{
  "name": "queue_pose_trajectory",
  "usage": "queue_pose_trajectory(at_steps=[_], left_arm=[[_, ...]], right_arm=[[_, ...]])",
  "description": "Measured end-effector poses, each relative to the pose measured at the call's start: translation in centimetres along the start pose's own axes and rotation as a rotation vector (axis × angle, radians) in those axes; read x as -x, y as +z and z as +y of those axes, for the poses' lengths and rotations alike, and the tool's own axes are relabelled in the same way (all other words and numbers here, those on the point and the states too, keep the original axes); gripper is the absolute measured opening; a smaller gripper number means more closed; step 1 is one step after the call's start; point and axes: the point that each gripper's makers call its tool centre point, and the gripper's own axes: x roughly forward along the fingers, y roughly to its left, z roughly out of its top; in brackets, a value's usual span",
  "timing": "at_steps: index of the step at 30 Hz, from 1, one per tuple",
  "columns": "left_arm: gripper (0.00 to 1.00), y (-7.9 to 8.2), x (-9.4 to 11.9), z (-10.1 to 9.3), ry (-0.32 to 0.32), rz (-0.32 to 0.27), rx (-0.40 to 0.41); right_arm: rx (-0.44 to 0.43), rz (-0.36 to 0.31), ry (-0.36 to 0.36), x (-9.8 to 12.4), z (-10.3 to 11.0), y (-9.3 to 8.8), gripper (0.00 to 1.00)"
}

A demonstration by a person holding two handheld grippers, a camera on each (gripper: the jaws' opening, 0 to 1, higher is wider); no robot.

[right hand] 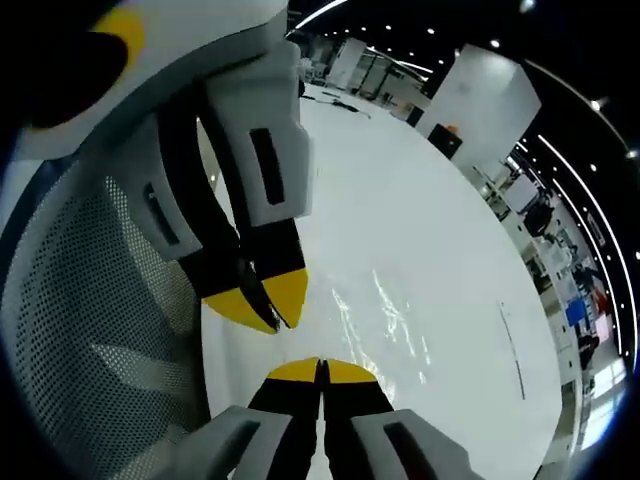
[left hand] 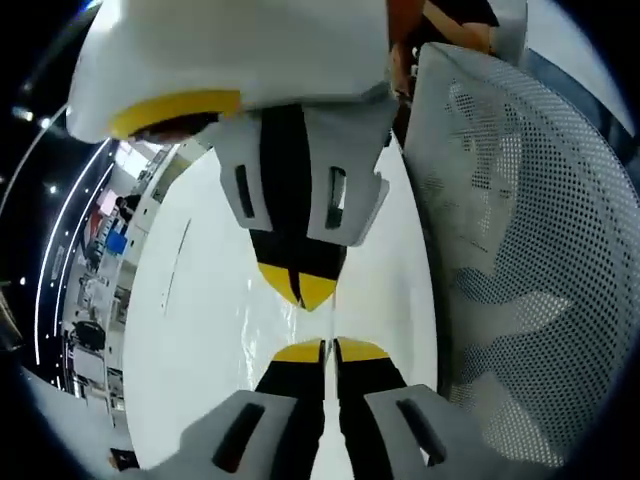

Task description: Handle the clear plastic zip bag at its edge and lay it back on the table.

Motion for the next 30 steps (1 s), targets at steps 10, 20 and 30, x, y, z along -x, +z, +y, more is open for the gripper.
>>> queue_pose_trajectory(at_steps=[10, 20, 30], left_arm=[[0.0, -0.2, -0.2, -0.7, -0.009, 0.014, -0.015], [0.0, -0.4, -0.3, -2.5, -0.049, 0.022, 0.007], [0.0, -0.2, -0.8, -3.7, -0.073, 0.016, 0.024]], right_arm=[[-0.024, -0.002, -0.014, -0.3, -0.6, 0.0, 0.0], [-0.107, -0.038, -0.103, 0.1, -3.5, 0.6, 0.0], [-0.142, -0.057, -0.159, 0.6, -5.4, 1.0, 0.0]])
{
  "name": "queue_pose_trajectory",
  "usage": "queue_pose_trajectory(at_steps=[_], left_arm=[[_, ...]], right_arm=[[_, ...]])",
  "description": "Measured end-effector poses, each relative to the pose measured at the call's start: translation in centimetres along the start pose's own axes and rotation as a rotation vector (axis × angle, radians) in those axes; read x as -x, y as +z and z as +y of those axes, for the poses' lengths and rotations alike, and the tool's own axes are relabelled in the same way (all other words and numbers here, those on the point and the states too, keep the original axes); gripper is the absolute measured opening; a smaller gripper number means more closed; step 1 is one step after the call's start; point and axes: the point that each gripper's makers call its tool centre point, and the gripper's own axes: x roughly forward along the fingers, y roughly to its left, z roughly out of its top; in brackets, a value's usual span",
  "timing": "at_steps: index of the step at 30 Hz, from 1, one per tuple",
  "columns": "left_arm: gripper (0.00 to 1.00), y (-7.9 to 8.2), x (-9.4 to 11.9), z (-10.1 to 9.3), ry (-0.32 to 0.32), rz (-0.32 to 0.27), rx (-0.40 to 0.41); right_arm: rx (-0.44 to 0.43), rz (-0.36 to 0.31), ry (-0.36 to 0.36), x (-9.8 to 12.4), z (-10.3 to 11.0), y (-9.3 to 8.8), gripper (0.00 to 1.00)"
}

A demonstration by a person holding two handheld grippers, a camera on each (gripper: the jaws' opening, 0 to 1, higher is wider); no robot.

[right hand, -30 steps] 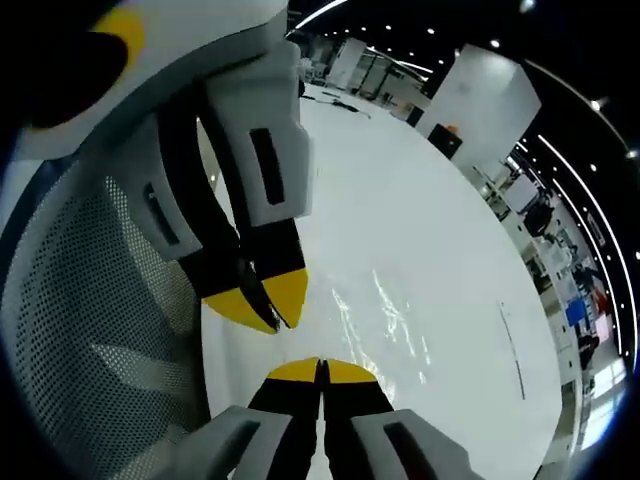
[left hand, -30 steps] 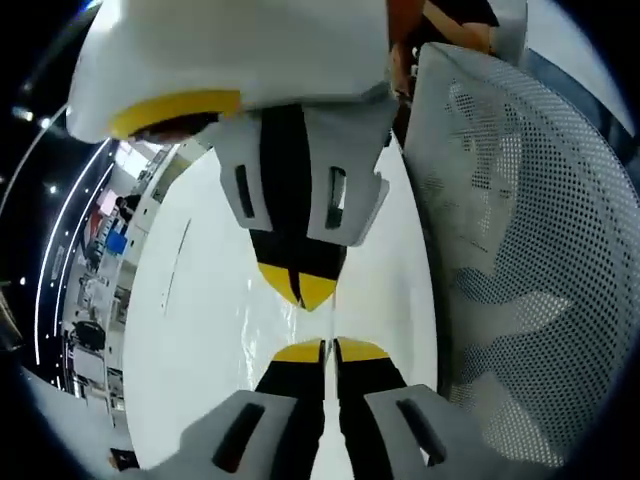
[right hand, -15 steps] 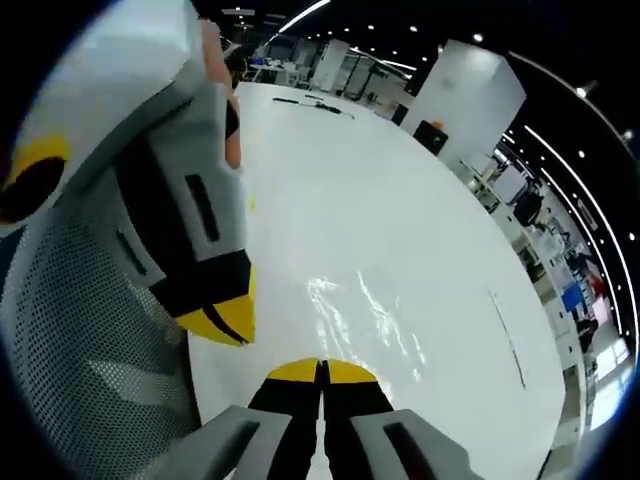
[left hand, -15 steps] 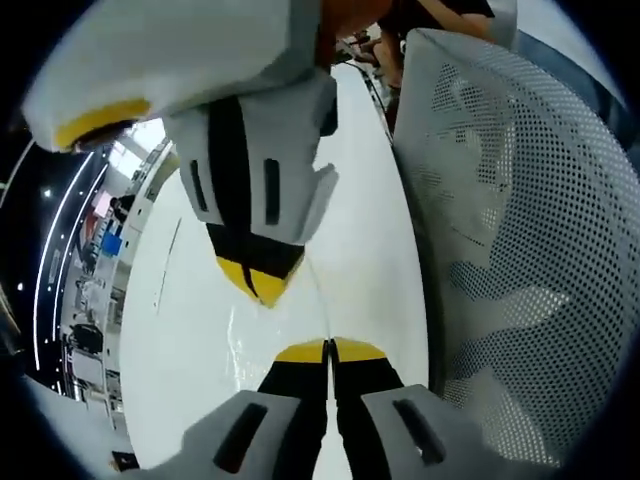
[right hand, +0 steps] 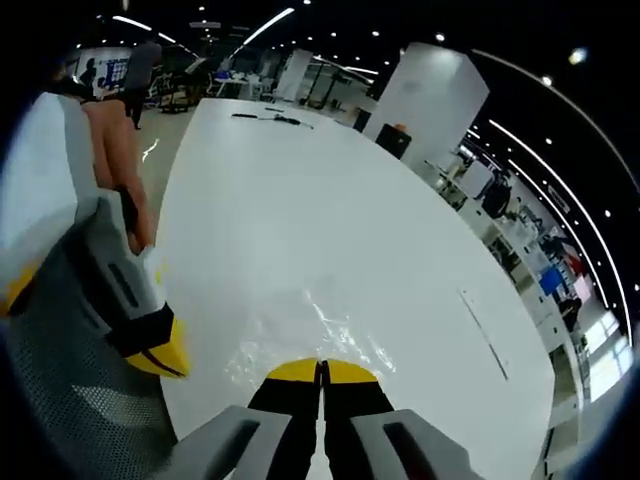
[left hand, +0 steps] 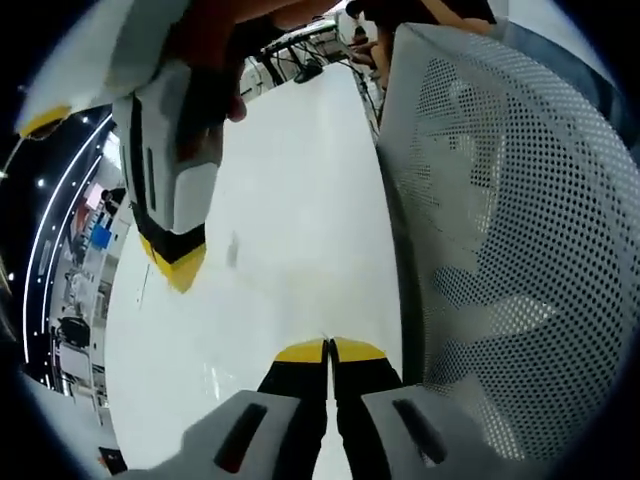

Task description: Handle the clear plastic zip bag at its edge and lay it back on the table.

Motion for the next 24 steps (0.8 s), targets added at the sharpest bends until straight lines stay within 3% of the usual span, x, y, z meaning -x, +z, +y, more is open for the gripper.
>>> queue_pose_trajectory(at_steps=[13, 24], left_arm=[[0.0, -0.4, -0.6, -0.1, -0.001, 0.008, 0.005], [0.0, -1.0, -0.1, 1.4, 0.035, 0.022, 0.022]], right_arm=[[-0.002, 0.005, -0.002, -0.1, 0.1, -0.2, 0.0], [0.019, 0.007, 0.034, -0.2, 1.5, -0.5, 0.0]])
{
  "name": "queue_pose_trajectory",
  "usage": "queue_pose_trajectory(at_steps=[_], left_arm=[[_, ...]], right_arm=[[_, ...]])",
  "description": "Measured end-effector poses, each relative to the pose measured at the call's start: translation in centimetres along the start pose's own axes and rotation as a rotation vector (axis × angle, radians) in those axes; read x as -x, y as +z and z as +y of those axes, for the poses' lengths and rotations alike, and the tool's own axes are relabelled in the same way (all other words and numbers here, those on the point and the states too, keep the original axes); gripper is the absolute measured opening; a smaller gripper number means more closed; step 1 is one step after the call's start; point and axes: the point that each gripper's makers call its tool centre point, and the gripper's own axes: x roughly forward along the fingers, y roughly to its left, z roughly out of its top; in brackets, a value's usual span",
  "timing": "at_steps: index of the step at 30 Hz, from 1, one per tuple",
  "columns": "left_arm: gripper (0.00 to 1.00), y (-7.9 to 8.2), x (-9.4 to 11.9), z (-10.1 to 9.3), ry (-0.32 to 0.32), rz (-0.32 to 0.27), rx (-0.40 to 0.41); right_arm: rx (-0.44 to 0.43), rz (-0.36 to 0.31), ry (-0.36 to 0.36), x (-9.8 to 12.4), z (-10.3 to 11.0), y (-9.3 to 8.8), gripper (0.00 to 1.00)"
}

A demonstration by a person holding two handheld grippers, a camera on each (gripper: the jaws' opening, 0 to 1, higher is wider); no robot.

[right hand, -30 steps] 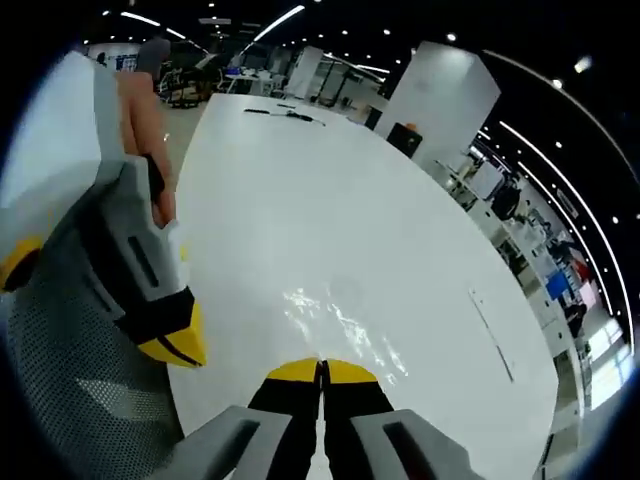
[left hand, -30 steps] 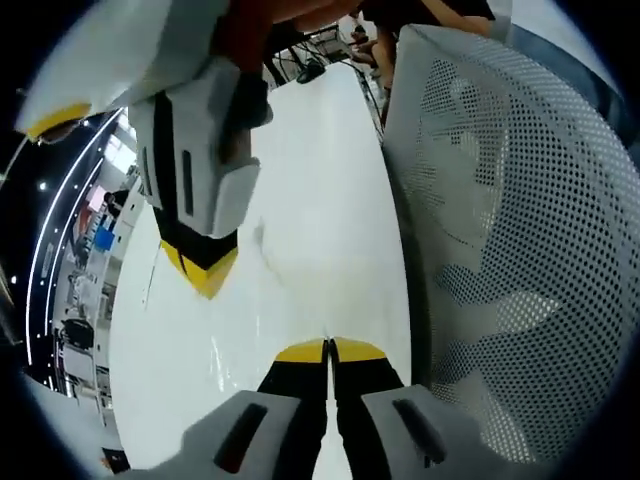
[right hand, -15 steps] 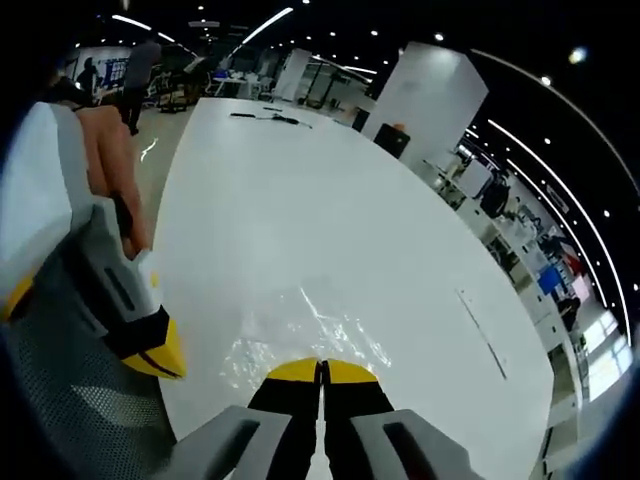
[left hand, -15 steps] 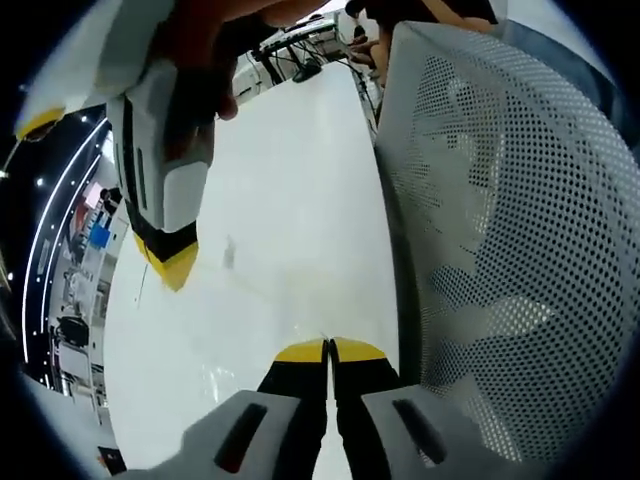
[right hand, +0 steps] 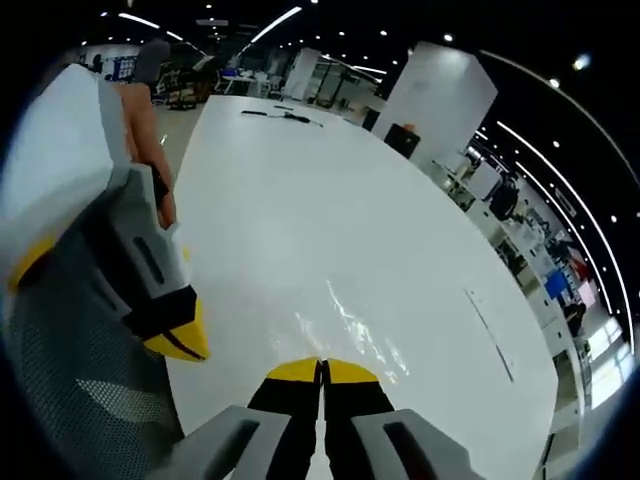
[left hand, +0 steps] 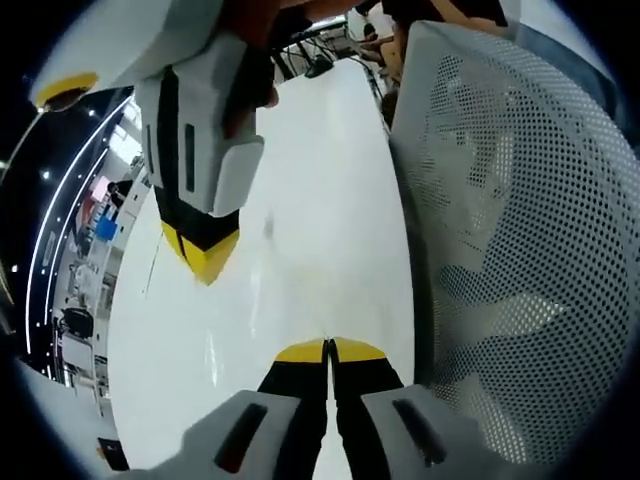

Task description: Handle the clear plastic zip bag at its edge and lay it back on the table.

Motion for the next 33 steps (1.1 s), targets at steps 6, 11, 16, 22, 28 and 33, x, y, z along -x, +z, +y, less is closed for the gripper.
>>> queue_pose_trajectory(at_steps=[6, 11, 16, 22, 28, 33], left_arm=[[0.0, -0.1, -0.4, 0.4, 0.008, 0.006, -0.002], [0.0, -0.2, -0.6, 0.5, 0.008, 0.015, -0.002], [0.0, -0.8, -1.1, 0.6, 0.01, 0.029, -0.009], [0.0, -1.3, -1.6, 1.3, 0.012, 0.044, -0.019], [0.0, -1.7, -2.2, 2.2, 0.019, 0.059, -0.034], [0.0, -1.8, -2.9, 2.7, 0.016, 0.067, -0.027]], right_arm=[[0.005, 0.001, 0.024, -0.4, 0.5, -0.2, 0.0], [0.004, 0.014, 0.061, -0.2, 1.5, -0.6, 0.04], [0.014, 0.011, 0.114, -0.3, 2.6, -0.8, 0.06], [0.024, 0.012, 0.112, 0.5, 2.9, -1.5, 0.06], [-0.019, 0.011, 0.08, 0.8, 2.3, -2.5, 0.06], [-0.066, 0.015, 0.062, 1.0, 2.1, -3.5, 0.07]])
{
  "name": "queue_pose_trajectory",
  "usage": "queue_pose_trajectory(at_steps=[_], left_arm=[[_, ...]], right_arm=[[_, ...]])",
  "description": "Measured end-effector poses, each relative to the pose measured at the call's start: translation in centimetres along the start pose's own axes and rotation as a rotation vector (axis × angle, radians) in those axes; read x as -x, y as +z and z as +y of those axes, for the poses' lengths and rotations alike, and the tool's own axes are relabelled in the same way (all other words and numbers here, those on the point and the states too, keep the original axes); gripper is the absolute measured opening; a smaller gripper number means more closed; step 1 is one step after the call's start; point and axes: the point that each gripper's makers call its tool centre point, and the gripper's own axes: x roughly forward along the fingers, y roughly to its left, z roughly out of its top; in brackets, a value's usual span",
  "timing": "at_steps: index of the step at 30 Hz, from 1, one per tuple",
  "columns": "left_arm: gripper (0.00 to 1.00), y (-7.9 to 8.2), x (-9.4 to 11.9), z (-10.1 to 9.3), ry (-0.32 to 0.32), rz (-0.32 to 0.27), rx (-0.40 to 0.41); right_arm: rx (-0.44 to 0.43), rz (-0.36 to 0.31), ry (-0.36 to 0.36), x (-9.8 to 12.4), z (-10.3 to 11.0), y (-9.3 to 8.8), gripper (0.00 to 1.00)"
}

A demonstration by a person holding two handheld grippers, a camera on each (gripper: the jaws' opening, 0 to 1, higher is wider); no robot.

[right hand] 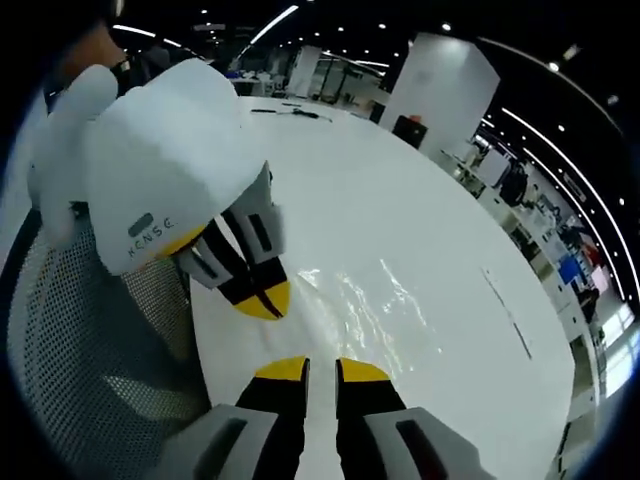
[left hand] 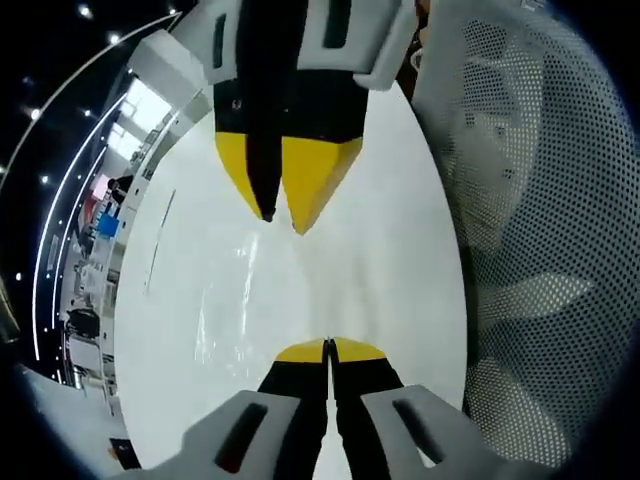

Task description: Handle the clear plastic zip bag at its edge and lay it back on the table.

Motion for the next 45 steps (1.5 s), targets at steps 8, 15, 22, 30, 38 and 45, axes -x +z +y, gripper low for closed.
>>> queue_pose_trajectory(at_steps=[8, 15, 22, 30, 38, 45], left_arm=[[0.0, -0.8, -1.4, -0.2, -0.018, 0.024, 0.014], [0.0, -0.3, -0.6, -0.1, -0.014, 0.019, 0.042], [0.02, -0.3, -0.7, 0.2, -0.029, -0.028, 0.14], [0.18, -0.5, -0.6, -0.1, -0.049, -0.065, 0.271], [0.27, -2.0, 0.5, 0.1, -0.027, -0.086, 0.422], [0.28, -3.5, 1.3, 0.3, -0.017, -0.123, 0.592]], right_arm=[[-0.042, 0.017, -0.004, 0.3, 0.3, -0.9, 0.07], [-0.071, 0.015, -0.004, 0.2, 0.4, -1.1, 0.07], [-0.1, 0.008, -0.004, -0.3, 0.1, -1.0, 0.09], [-0.206, -0.034, 0.01, -0.9, -0.2, -0.5, 0.17], [-0.274, -0.035, 0.022, -1.0, 0.2, -1.5, 0.25], [-0.386, -0.07, 0.004, -0.8, -0.5, -2.3, 0.3]])
